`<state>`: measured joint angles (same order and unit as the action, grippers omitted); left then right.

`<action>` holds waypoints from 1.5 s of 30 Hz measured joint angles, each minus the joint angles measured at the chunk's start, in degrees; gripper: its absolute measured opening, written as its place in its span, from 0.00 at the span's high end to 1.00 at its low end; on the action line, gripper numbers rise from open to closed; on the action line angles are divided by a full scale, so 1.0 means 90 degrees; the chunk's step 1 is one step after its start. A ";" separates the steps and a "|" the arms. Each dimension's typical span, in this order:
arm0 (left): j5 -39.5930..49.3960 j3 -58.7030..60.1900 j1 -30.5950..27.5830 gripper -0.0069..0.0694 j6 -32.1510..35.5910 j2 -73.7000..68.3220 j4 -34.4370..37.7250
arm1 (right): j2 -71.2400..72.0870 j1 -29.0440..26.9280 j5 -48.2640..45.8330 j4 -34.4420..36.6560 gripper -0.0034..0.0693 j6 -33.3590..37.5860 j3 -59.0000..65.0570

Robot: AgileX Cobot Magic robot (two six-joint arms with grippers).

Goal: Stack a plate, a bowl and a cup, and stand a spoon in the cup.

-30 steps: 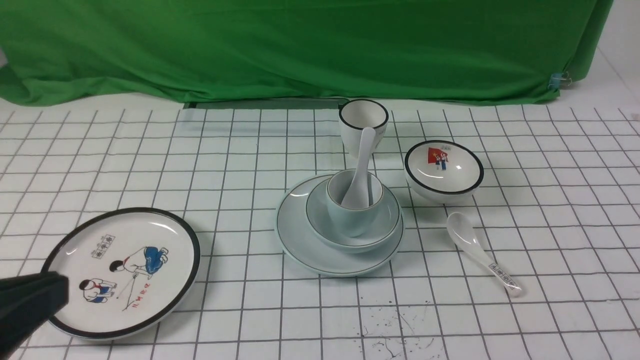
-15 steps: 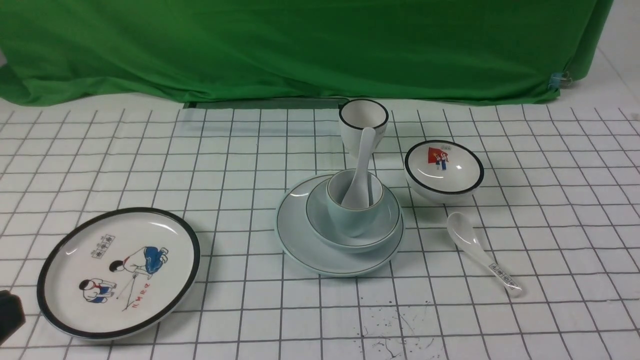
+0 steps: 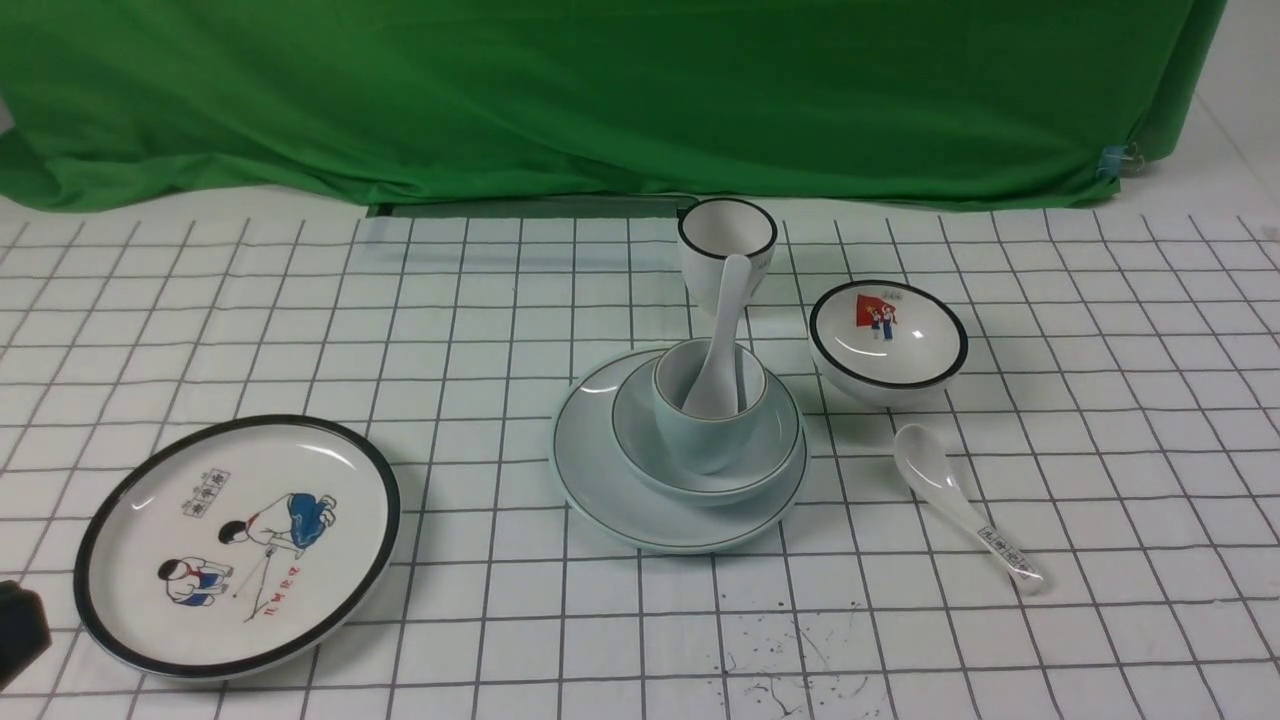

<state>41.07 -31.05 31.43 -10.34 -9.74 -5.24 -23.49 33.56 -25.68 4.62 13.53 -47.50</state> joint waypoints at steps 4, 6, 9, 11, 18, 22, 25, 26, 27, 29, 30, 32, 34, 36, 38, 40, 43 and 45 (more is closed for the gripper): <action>0.0000 0.0000 0.0000 0.95 0.0000 0.0000 0.0000 | 0.0223 -0.0018 0.0536 -0.0306 0.87 0.0034 0.0414; 0.0000 0.0000 0.0000 0.95 0.0000 0.0000 0.0000 | 0.0465 -0.0146 0.0883 -0.0355 0.92 0.0034 0.0821; 0.0000 0.0000 0.0000 0.95 0.0000 0.0000 0.0000 | 0.0784 -0.0563 0.1363 -0.0376 0.93 0.0034 0.1447; 0.0000 0.0000 0.0000 0.95 0.0000 0.0000 0.0000 | 0.1134 -0.1144 0.1710 -0.0382 0.93 0.0034 0.2230; 0.0000 0.0000 0.0000 0.95 0.0000 0.0000 0.0000 | 0.2058 -0.3288 0.1940 -0.0401 0.94 -0.0765 0.4249; 0.0000 0.0000 0.0000 0.95 0.0023 0.0000 0.0000 | 0.2457 -0.4142 0.1896 -0.0413 0.94 -0.1058 0.5160; -0.0009 0.0000 0.0000 0.95 0.0065 0.0000 0.0000 | 0.2580 -0.4217 0.1749 -0.0514 0.94 -0.1409 0.5313; -0.0009 0.0000 0.0000 0.95 0.0081 0.0000 0.0000 | 0.2596 -0.4158 0.1684 -0.0579 0.94 -0.1588 0.5328; -0.0009 0.0000 0.0000 0.95 0.0095 0.0000 0.0000 | 0.2595 -0.4128 0.1654 -0.0610 0.94 -0.1610 0.5328; -0.0016 0.0000 0.0000 0.95 0.0126 -0.0008 0.0000 | 0.2603 -0.3850 0.1535 -0.0774 0.94 -0.1778 0.5333; -0.0016 0.0000 0.0000 0.95 0.0126 -0.0007 0.0000 | 0.2603 -0.3804 0.1522 -0.0790 0.94 -0.1796 0.5333; -0.0018 0.0000 0.0000 0.95 0.0140 -0.0007 0.0000 | 0.2610 -0.3603 0.1480 -0.0848 0.94 -0.1851 0.5333; -0.0018 0.0000 0.0000 0.95 0.0140 -0.0007 0.0000 | 0.2610 -0.3534 0.1468 -0.0864 0.94 -0.1858 0.5333; -0.0018 0.0000 0.0000 0.95 0.0140 -0.0007 0.0000 | 0.2612 -0.3474 0.1460 -0.0883 0.94 -0.1863 0.5333; -0.0018 0.0000 0.0000 0.95 0.0140 -0.0007 0.0000 | 0.2612 -0.3469 0.1460 -0.0883 0.94 -0.1863 0.5333; -0.0018 0.0000 0.0000 0.95 0.0144 -0.0007 0.0000 | 0.2612 -0.3467 0.1454 -0.0876 0.94 -0.1863 0.5333; -0.0018 0.0000 0.0000 0.95 0.0161 -0.0007 0.0000 | 0.2612 -0.3467 0.1459 -0.0869 0.94 -0.1863 0.5333; -0.0018 0.0000 0.0000 0.95 0.0178 -0.0007 0.0000 | 0.2612 -0.3467 0.1459 -0.0863 0.93 -0.1863 0.5333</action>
<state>40.91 -31.05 31.43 -8.74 -9.80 -5.24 0.02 2.35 -12.54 -3.14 -3.23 0.50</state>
